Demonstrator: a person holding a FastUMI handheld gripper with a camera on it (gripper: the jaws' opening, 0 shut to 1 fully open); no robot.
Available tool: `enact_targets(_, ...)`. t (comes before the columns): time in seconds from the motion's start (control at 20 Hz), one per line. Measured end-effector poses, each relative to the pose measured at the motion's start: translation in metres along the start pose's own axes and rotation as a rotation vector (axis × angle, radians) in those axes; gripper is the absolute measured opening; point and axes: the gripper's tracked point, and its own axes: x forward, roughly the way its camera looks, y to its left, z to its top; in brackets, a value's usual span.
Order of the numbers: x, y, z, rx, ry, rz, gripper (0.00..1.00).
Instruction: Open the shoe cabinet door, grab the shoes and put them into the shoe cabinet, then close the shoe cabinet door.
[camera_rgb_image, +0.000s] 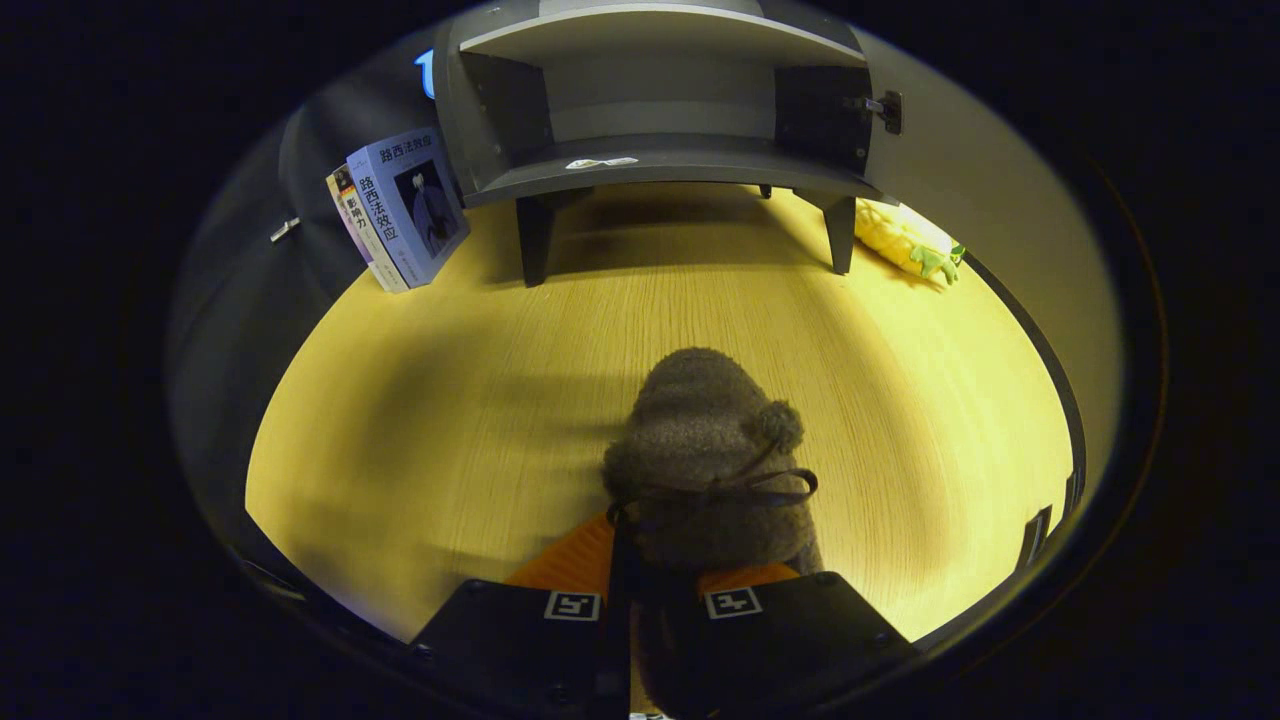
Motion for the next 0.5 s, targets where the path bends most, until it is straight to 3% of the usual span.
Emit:
enact_targets(0.2,0.010,0.001,0.011,0.024,-0.067,0.000,0.27)
enact_targets(0.5,0.025,-0.008,0.028,-0.014,-0.182,-0.033,0.23)
